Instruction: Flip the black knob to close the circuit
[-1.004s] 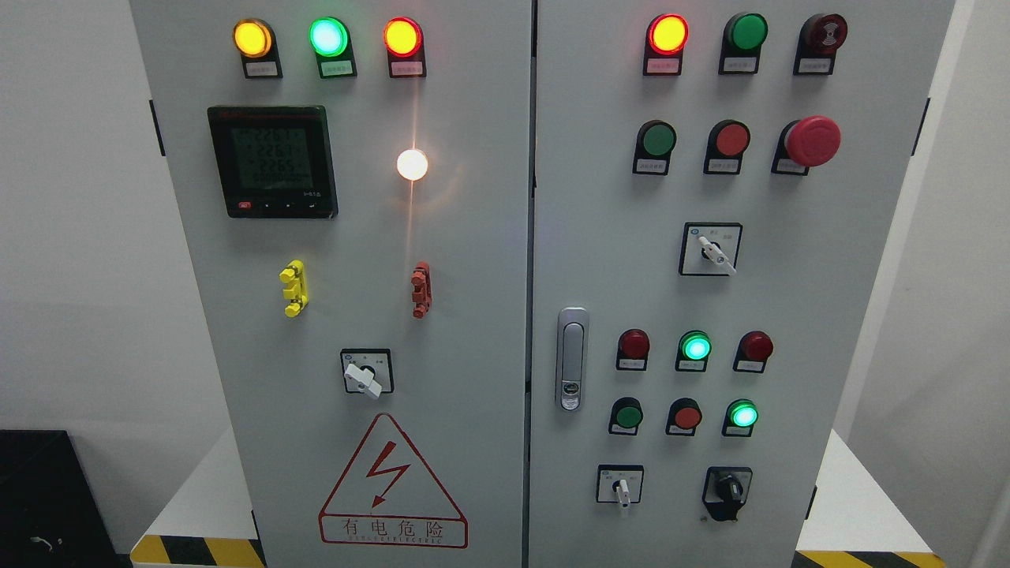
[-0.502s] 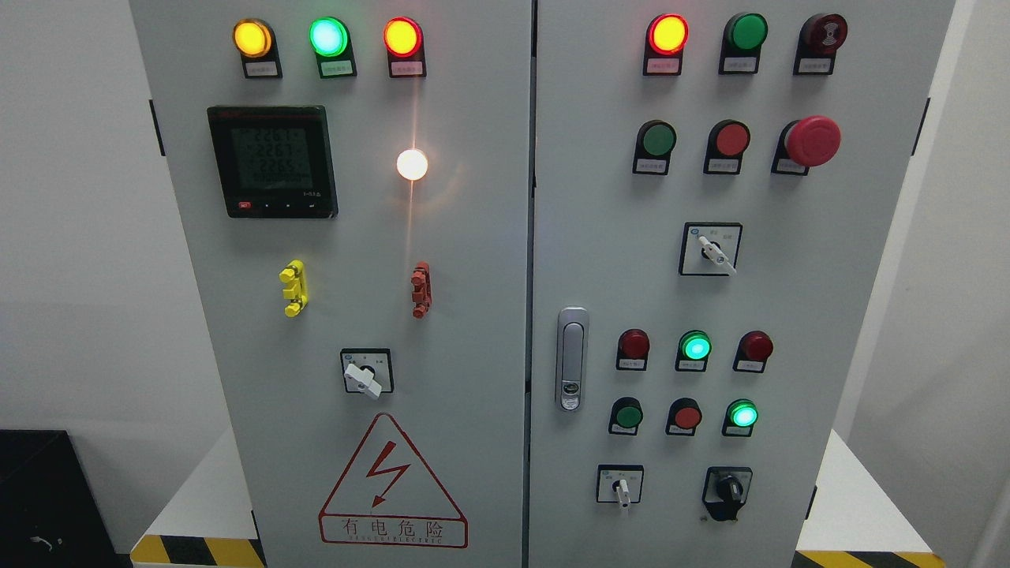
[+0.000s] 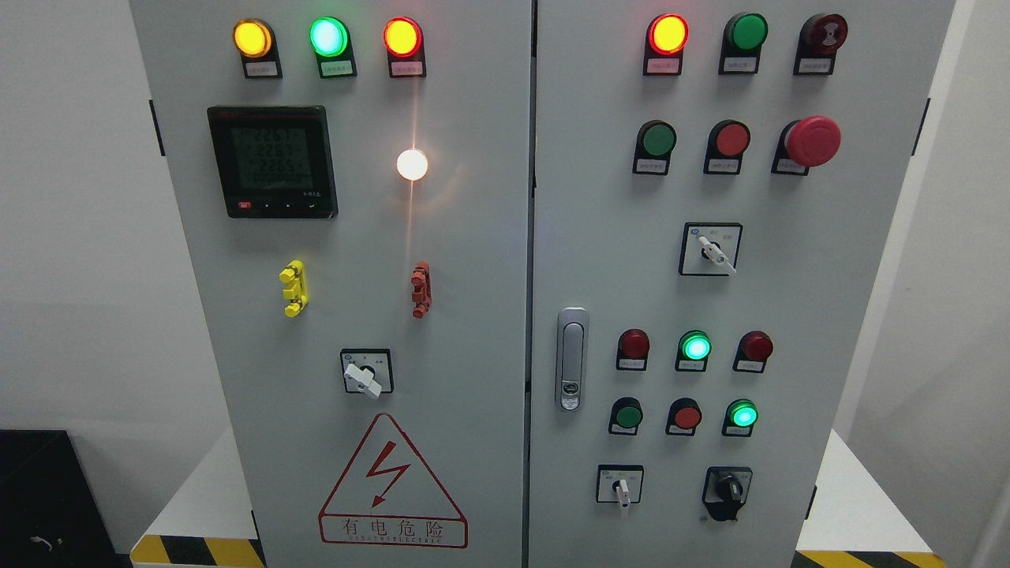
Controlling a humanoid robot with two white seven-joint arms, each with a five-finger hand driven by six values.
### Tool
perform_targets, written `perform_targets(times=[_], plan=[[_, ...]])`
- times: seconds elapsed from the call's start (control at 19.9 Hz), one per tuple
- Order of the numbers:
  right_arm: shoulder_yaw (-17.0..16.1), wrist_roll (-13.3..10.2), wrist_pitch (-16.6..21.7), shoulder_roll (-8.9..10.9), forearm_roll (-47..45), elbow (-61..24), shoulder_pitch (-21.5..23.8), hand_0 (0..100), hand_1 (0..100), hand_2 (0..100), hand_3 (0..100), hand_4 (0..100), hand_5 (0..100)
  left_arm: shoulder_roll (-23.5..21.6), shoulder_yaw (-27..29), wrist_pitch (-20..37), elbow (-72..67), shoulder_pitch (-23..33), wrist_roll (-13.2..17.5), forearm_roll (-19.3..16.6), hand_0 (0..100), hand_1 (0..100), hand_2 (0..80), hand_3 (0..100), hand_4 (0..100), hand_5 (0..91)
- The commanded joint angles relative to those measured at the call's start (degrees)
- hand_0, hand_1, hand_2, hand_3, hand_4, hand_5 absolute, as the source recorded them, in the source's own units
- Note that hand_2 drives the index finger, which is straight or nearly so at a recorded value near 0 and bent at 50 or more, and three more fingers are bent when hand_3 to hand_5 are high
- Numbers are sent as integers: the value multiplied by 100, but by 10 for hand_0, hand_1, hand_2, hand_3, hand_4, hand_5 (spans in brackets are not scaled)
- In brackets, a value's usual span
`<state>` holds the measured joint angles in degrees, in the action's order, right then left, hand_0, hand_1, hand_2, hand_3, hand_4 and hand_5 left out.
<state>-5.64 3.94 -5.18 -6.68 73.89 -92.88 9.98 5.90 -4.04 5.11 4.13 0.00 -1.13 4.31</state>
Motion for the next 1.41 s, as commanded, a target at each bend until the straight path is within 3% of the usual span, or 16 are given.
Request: perform_targets(times=[0.0, 0.25, 0.5, 0.95, 1.36], plan=[[-121, 230, -159, -26, 213, -942, -540, 0, 0, 933, 1000, 991, 1000, 8, 0, -1, 0, 35, -1, -1, 120, 556, 0, 0, 0, 0], [-192, 484, -317, -53, 354, -907, -1041, 0, 0, 934, 1000, 995, 1000, -1, 0, -1, 0, 35, -1, -1, 120, 556, 0, 0, 0, 0], [-209, 546, -414, -61, 416, -907, -1287, 0, 0, 933, 1000, 998, 1000, -1, 0, -1, 0, 35, -1, 8, 120, 556, 0, 0, 0, 0], [-359, 985, -580, -88, 653, -898, -1727, 0, 0, 928, 1000, 999, 1000, -1, 0, -1, 0, 35, -1, -1, 120, 556, 0, 0, 0, 0], [-359, 1021, -651, -88, 767, -740, -2000, 0, 0, 924, 1000, 1000, 1000, -1, 0, -1, 0, 35, -1, -1, 120, 556, 0, 0, 0, 0]])
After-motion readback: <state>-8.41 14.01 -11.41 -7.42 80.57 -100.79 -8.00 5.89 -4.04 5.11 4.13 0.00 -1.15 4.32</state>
